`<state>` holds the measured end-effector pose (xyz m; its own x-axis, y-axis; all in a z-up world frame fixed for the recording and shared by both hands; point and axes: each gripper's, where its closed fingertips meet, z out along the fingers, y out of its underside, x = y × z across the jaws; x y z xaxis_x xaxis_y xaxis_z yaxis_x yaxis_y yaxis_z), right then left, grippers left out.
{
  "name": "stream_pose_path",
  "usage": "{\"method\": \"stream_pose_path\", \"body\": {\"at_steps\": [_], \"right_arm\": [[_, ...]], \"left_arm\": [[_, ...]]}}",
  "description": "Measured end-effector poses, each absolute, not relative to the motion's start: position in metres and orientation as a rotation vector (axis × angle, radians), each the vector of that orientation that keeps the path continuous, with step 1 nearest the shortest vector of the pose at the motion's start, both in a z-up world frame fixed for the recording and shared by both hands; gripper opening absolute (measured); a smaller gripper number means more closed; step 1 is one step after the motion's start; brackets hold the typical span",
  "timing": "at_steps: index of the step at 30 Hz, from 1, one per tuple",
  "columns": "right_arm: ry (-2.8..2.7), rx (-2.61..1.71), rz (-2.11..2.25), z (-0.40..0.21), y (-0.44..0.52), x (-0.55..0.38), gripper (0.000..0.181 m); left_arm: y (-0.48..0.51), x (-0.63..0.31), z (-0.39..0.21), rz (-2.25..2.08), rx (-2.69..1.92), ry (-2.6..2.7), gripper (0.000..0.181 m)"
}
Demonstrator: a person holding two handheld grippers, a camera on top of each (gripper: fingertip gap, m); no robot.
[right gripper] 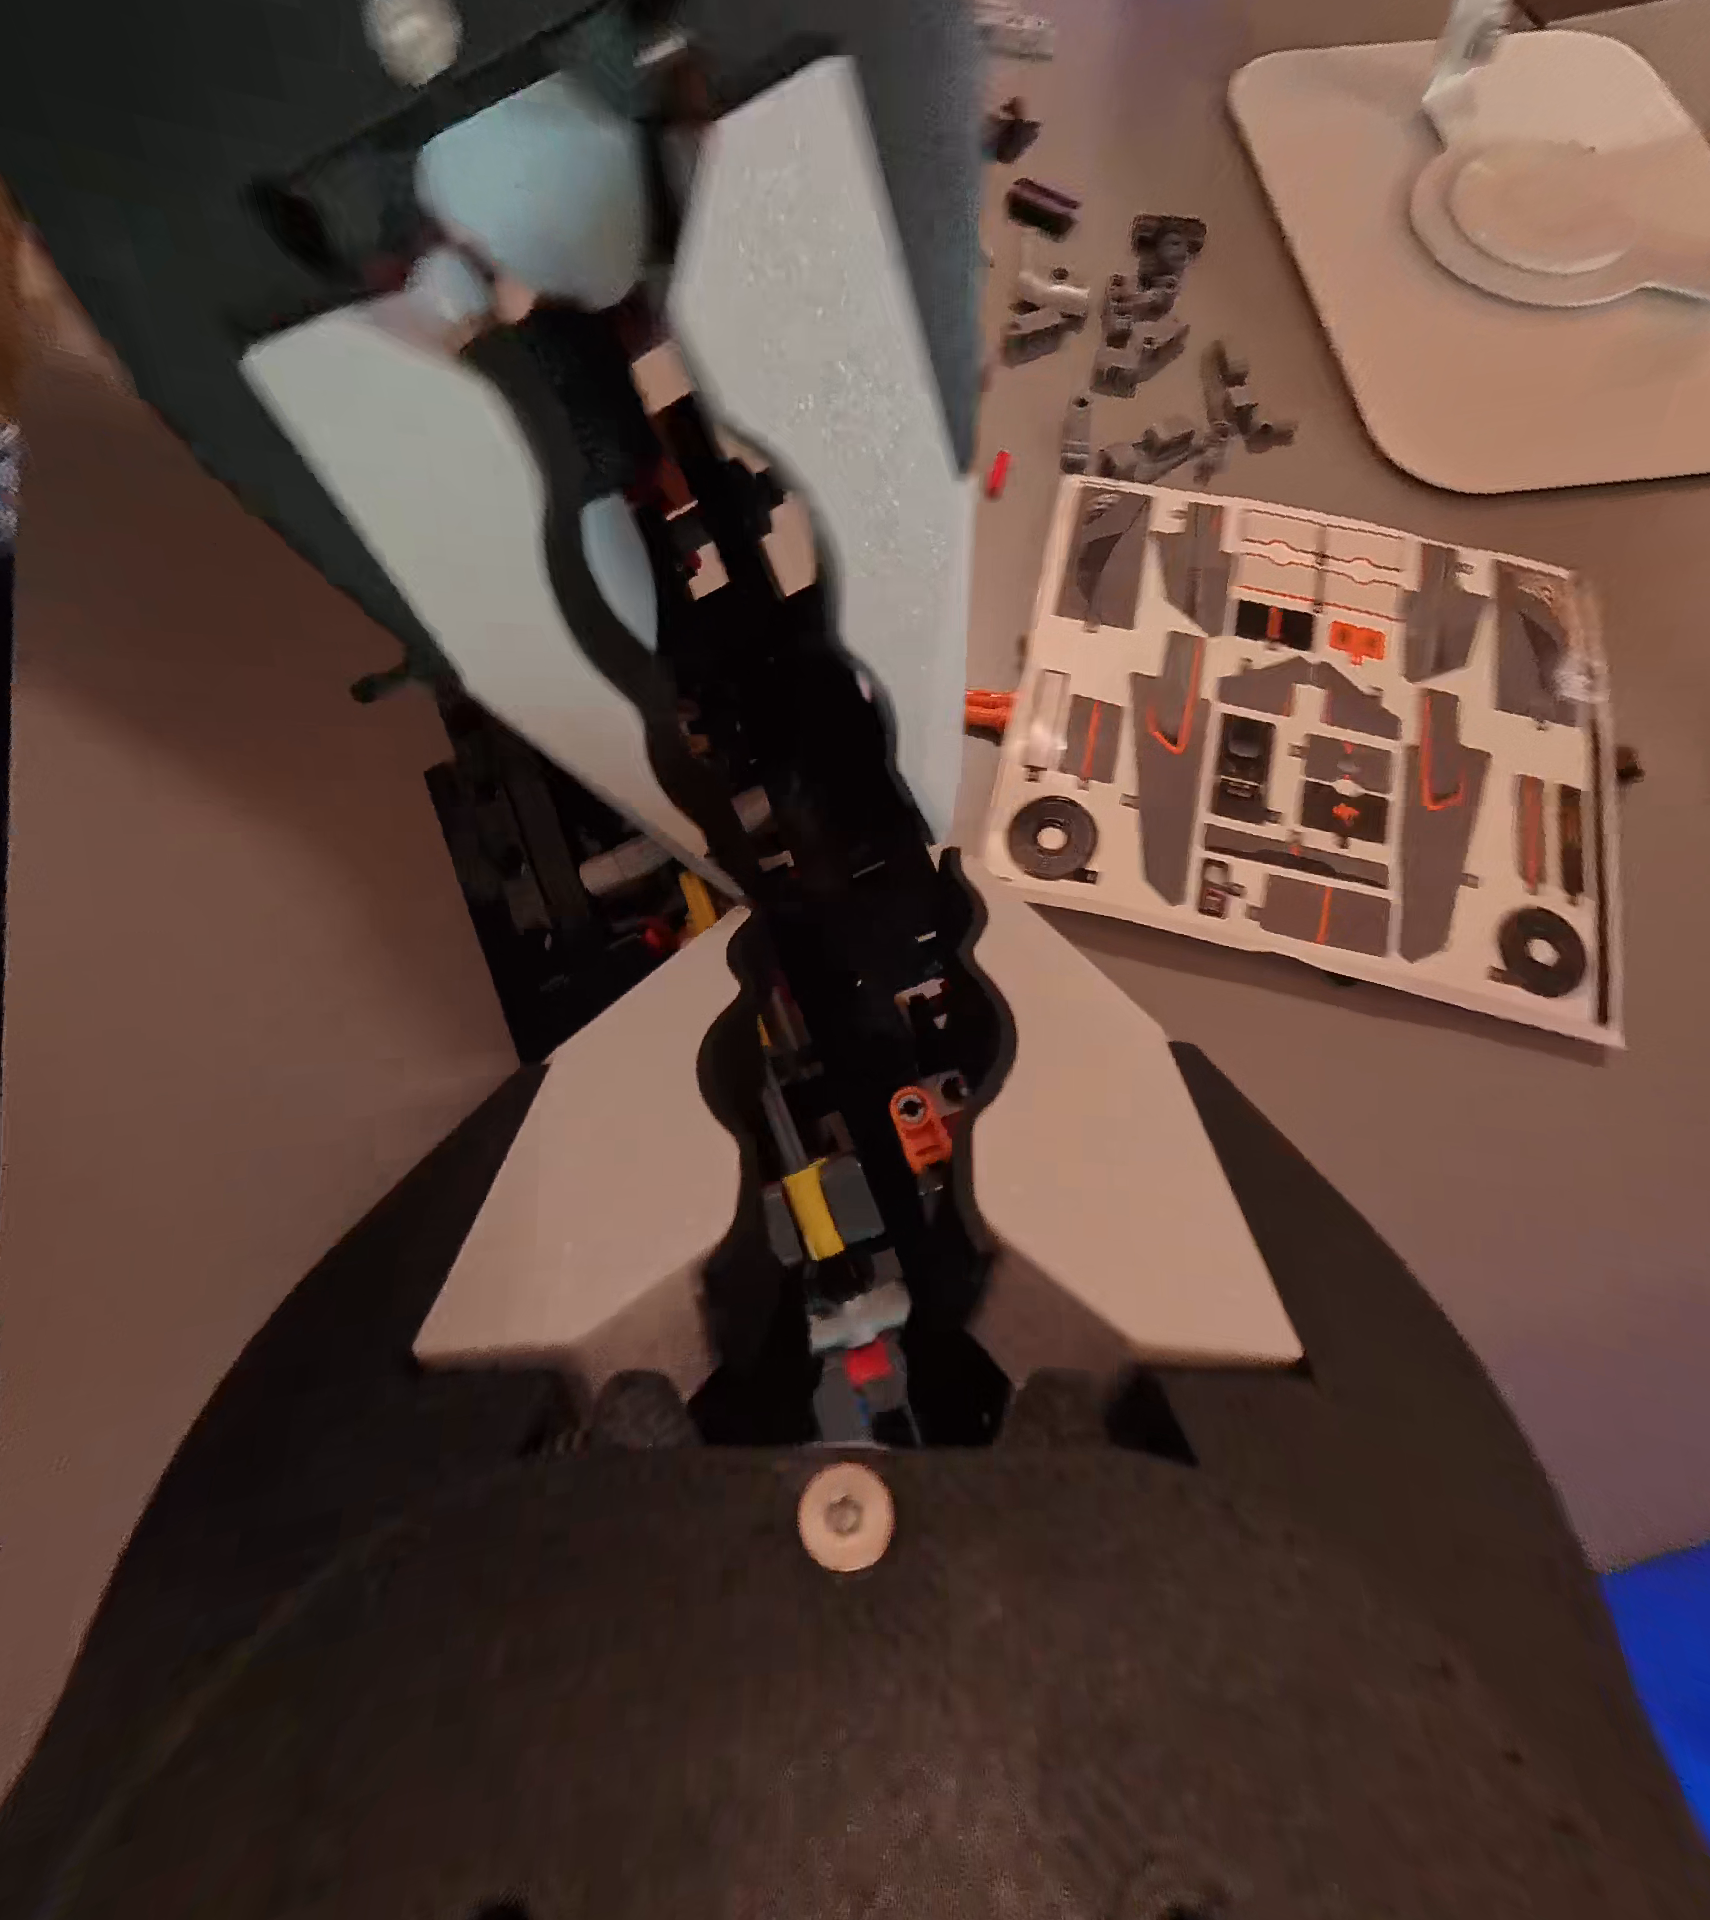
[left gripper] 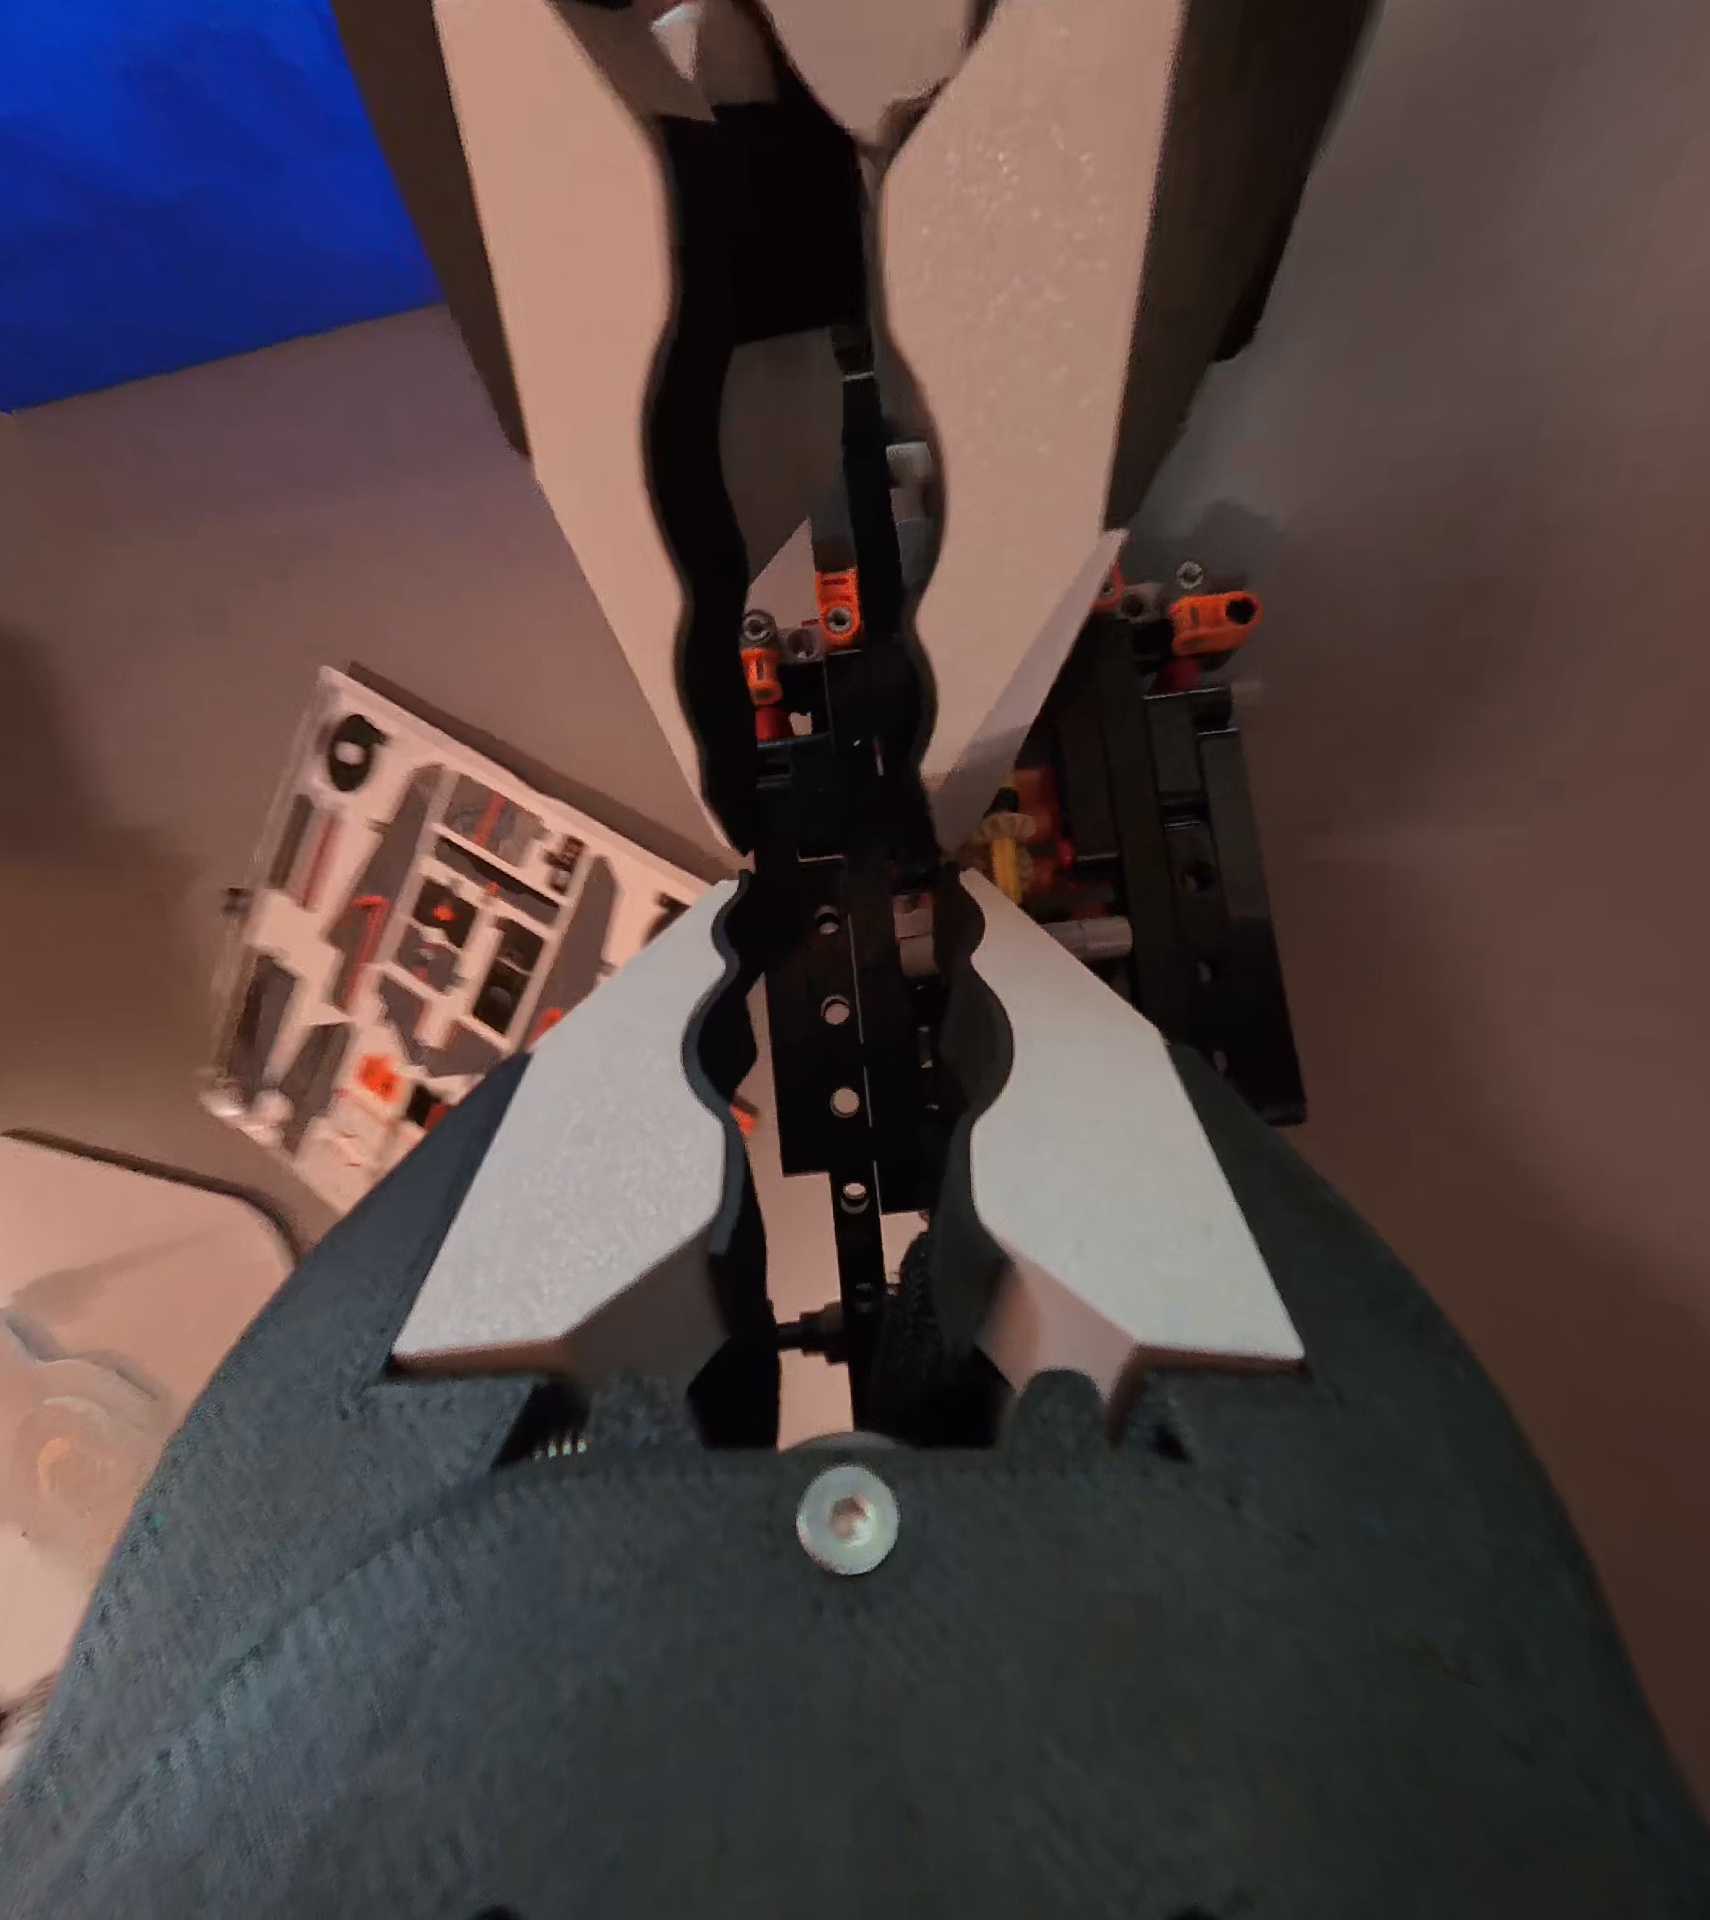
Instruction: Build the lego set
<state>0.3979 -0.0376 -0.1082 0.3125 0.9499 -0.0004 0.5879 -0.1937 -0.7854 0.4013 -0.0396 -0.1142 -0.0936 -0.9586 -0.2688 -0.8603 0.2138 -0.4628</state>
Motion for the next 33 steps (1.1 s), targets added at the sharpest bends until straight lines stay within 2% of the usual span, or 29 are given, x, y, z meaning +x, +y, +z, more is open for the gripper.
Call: {"method": "stream_pose_path", "body": {"at_steps": [1, 8, 15, 18, 22, 27, 29, 33], "right_arm": [[-1.402, -1.868, 0.656, -0.11, -0.041, 0.396, 0.028], [-1.535, -1.734, 0.448, -0.107, -0.043, 0.397, 0.032], [-1.61, -1.671, 0.384, -0.105, -0.049, 0.388, 0.018], [-1.572, -1.68, 0.399, -0.104, -0.045, 0.388, 0.027], [-1.578, -1.672, 0.396, -0.105, -0.046, 0.387, 0.021], [-1.592, -1.681, 0.418, -0.105, -0.043, 0.388, 0.03], [-1.573, -1.682, 0.393, -0.103, -0.038, 0.391, 0.043], [-1.622, -1.711, 0.466, -0.106, -0.042, 0.389, 0.033]], "left_arm": [[-0.043, 0.398, -0.116, -0.305, -1.715, 2.017, 0.034], [-0.044, 0.395, -0.114, -0.345, -1.714, 1.988, 0.034], [-0.044, 0.393, -0.114, -0.376, -1.719, 1.953, 0.034], [-0.044, 0.392, -0.115, -0.4, -1.726, 1.944, 0.034], [-0.043, 0.391, -0.116, -0.432, -1.759, 1.918, 0.034], [-0.044, 0.393, -0.115, -0.415, -1.732, 1.934, 0.033], [-0.044, 0.394, -0.115, -0.41, -1.742, 1.942, 0.034], [-0.044, 0.394, -0.115, -0.393, -1.731, 1.955, 0.033]]}}
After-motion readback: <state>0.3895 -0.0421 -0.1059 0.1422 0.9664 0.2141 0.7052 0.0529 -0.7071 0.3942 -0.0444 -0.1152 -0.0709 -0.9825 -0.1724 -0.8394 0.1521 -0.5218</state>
